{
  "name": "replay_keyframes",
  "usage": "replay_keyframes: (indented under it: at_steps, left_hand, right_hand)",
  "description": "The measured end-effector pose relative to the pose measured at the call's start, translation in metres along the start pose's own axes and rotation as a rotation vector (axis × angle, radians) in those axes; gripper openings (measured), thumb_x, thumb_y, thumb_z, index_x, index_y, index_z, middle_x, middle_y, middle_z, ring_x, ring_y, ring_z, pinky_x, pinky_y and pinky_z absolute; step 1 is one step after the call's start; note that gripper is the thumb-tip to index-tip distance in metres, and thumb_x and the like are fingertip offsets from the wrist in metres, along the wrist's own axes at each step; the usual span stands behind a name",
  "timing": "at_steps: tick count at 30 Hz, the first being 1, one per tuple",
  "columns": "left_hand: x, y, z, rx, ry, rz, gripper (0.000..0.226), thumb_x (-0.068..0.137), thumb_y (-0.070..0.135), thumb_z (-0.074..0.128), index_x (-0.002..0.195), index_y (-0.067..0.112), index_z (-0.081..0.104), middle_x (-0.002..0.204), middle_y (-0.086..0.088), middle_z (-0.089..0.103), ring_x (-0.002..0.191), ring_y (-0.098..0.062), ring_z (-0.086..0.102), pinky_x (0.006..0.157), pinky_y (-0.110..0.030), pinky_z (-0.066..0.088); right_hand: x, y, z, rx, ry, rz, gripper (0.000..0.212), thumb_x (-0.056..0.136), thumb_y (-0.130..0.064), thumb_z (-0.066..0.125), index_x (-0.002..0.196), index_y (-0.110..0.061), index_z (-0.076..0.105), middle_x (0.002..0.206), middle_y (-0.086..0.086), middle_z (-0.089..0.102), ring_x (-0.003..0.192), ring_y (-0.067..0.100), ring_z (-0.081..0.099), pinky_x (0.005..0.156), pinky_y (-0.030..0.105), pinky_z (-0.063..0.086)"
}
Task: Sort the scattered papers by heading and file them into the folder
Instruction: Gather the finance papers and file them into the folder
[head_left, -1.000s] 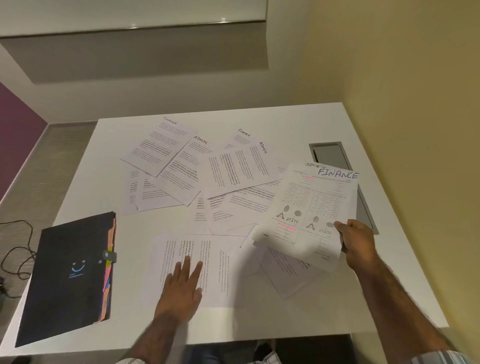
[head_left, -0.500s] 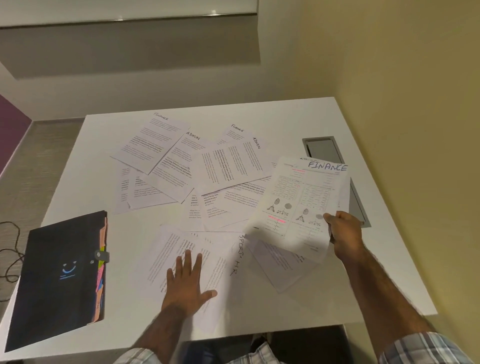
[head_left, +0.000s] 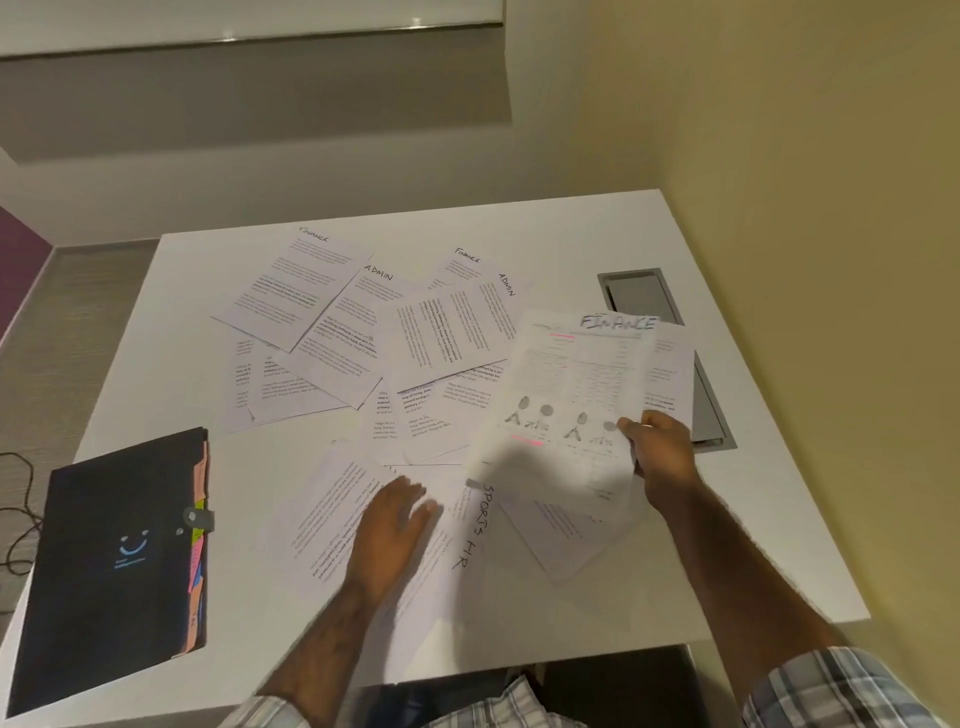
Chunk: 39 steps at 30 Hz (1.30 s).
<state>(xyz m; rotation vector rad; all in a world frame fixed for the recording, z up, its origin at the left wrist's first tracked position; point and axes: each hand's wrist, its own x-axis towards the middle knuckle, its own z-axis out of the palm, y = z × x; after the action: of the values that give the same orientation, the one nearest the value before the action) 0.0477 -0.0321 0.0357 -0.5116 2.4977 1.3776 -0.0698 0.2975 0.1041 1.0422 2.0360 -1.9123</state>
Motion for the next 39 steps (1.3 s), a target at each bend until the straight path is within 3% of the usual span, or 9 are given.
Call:
replay_keyframes:
  at_steps: [5,8,11,18,22,25,32,36,39]
  left_hand:
    - [0.025,0.077,-0.017,-0.619,-0.175,-0.203,0.027,0.097,0.043,0.062,0.108,0.022,0.076,0.109,0.002,0.077,0.102,-0.018,0.071,0.091,-0.033,0.055]
    - [0.034,0.082,-0.027,-0.712,-0.282,-0.179,0.035,0.096,0.024,0.067,0.129,0.011,0.067,0.125,-0.008,0.072,0.118,-0.023,0.068,0.107,-0.040,0.048]
    - [0.037,0.070,-0.036,-0.705,-0.283,-0.239,0.054,0.086,0.029,0.079,0.134,0.011,0.063,0.129,-0.011,0.070,0.120,-0.029,0.067,0.112,-0.050,0.043]
    - [0.036,0.051,-0.082,-0.768,-0.067,-0.333,0.029,0.096,0.015,0.064,0.125,0.013,0.065,0.115,-0.012,0.076,0.101,-0.029,0.074,0.082,-0.040,0.061]
    - [0.042,0.046,-0.110,-0.758,-0.046,-0.369,0.036,0.095,0.015,0.066,0.131,0.016,0.061,0.121,-0.012,0.074,0.112,-0.034,0.070,0.105,-0.054,0.047]
    - [0.051,0.045,-0.121,-0.749,-0.033,-0.384,0.042,0.089,0.016,0.072,0.130,0.016,0.062,0.120,-0.010,0.074,0.113,-0.034,0.069,0.108,-0.056,0.044]
    - [0.073,0.055,-0.130,-0.766,0.001,-0.403,0.055,0.073,0.020,0.079,0.126,0.017,0.064,0.118,-0.010,0.075,0.113,-0.036,0.067,0.110,-0.057,0.042]
    - [0.089,0.062,-0.139,-0.763,0.014,-0.392,0.047,0.085,0.008,0.073,0.129,0.016,0.059,0.101,-0.001,0.077,0.103,-0.030,0.068,0.102,-0.047,0.046]
    - [0.096,0.070,-0.145,-0.758,0.025,-0.376,0.038,0.094,-0.001,0.061,0.125,0.019,0.052,0.086,0.009,0.073,0.087,-0.018,0.063,0.086,-0.038,0.045]
  right_hand:
    - [-0.014,0.000,0.033,-0.143,-0.220,-0.074,0.011,0.089,-0.003,0.069,0.080,-0.006,0.064,0.074,0.013,0.061,0.064,0.021,0.054,0.053,0.024,0.036]
    - [-0.021,0.004,0.052,-0.172,-0.329,-0.078,0.023,0.089,-0.001,0.069,0.069,-0.008,0.061,0.056,0.001,0.059,0.047,0.012,0.050,0.044,0.020,0.035]
    - [-0.024,0.010,0.072,-0.184,-0.390,-0.041,0.038,0.092,-0.005,0.067,0.059,-0.017,0.053,0.047,-0.012,0.052,0.041,0.006,0.047,0.044,0.020,0.035]
    - [0.000,0.022,0.098,-0.174,-0.261,0.065,0.025,0.096,-0.018,0.066,0.099,0.007,0.067,0.078,0.012,0.069,0.058,0.021,0.063,0.052,0.028,0.049]
    - [0.030,0.021,0.114,-0.296,-0.107,0.000,0.016,0.089,-0.020,0.071,0.085,-0.004,0.067,0.080,0.009,0.069,0.067,0.024,0.063,0.063,0.036,0.051]
    - [0.049,0.006,0.131,-0.489,-0.043,-0.103,0.018,0.087,-0.026,0.072,0.087,-0.010,0.066,0.087,0.002,0.069,0.085,0.023,0.065,0.073,0.030,0.049]
    - [0.105,-0.041,0.182,-0.550,-0.034,-0.195,0.051,0.090,-0.032,0.074,0.130,-0.004,0.059,0.125,0.011,0.065,0.078,0.014,0.059,0.062,0.016,0.042]
    - [0.140,-0.057,0.204,-0.728,0.049,-0.165,0.068,0.083,-0.046,0.077,0.134,-0.010,0.050,0.128,0.015,0.052,0.114,0.031,0.054,0.078,0.037,0.048]
    - [0.153,-0.060,0.215,-0.928,0.062,-0.118,0.077,0.074,-0.054,0.082,0.128,-0.013,0.046,0.124,0.013,0.050,0.115,0.031,0.051,0.084,0.045,0.050]
